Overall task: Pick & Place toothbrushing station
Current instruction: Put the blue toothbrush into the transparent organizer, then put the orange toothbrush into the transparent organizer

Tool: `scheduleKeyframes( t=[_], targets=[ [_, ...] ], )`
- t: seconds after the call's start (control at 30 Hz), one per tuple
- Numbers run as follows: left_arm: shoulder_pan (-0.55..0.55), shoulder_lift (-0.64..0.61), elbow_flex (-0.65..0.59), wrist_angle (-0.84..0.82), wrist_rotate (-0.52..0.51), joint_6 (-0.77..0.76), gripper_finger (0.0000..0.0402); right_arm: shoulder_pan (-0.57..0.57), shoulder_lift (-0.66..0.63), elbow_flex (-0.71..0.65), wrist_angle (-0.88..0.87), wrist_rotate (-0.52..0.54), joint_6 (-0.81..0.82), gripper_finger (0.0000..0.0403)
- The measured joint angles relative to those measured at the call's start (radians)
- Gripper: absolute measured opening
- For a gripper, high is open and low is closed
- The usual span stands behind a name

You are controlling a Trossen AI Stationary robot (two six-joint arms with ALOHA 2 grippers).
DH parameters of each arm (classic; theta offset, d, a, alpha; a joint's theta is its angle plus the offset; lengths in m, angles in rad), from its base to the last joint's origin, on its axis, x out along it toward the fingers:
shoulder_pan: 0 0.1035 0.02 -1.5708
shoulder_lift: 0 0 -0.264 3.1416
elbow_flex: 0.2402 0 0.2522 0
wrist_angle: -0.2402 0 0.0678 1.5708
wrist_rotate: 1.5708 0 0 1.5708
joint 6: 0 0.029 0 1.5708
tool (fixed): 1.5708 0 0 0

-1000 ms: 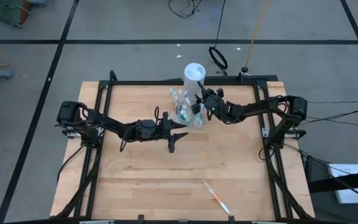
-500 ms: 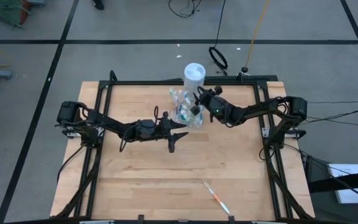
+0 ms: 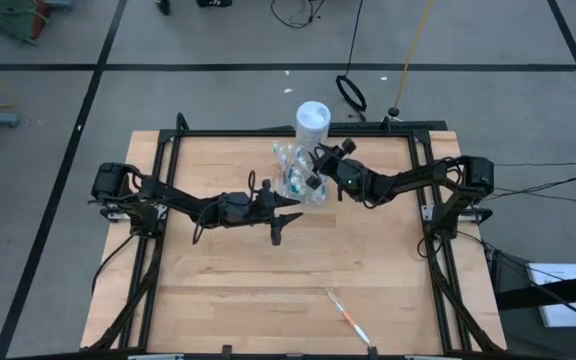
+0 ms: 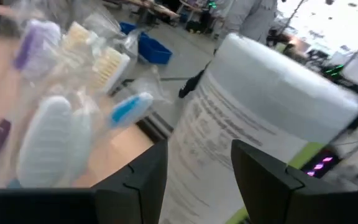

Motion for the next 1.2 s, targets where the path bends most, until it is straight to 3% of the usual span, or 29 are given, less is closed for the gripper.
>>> scheduleKeyframes(
  t=[0.13, 0.33, 0.5, 0.67, 0.8, 0.87, 0.97, 1.07, 1.2],
  targets=[
    [0.0, 0.0, 0.0, 0.0, 0.0, 0.0, 0.0175, 0.015, 0.0, 0.0, 0.043, 0.072, -0.093, 0.0169],
    [0.0, 0.0, 0.0, 0.001, 0.0, -0.001, 0.0175, 0.011, 0.0, 0.0, 0.13, 0.074, -0.335, 0.0169],
    [0.0, 0.0, 0.0, 0.002, 0.0, -0.001, 0.0175, 0.016, 0.0, 0.0, 0.088, 0.079, -0.299, 0.0169],
    [0.0, 0.0, 0.0, 0.003, 0.0, -0.001, 0.0175, 0.028, 0.0, 0.0, 0.098, 0.172, -0.283, 0.0169],
    [0.0, 0.0, 0.0, 0.003, 0.0, -0.001, 0.0175, 0.031, -0.001, 0.0, 0.094, 0.101, -0.208, 0.0169],
    [0.0, 0.0, 0.0, 0.003, 0.0, -0.001, 0.0175, 0.037, -0.001, 0.0, 0.111, 0.087, -0.282, 0.0169],
    [0.0, 0.0, 0.0, 0.002, 0.0, -0.001, 0.0175, 0.03, 0.0, 0.0, 0.209, 0.193, -0.414, 0.0169],
    [-0.001, 0.0, 0.0, -0.001, 0.0, 0.002, 0.0175, 0.019, -0.001, 0.0, 0.312, 0.232, -0.432, 0.0169],
    [-0.001, 0.0, 0.0, -0.005, 0.001, 0.046, 0.0175, 0.022, -0.008, 0.0, 0.325, 0.223, -0.452, 0.0169]
  ],
)
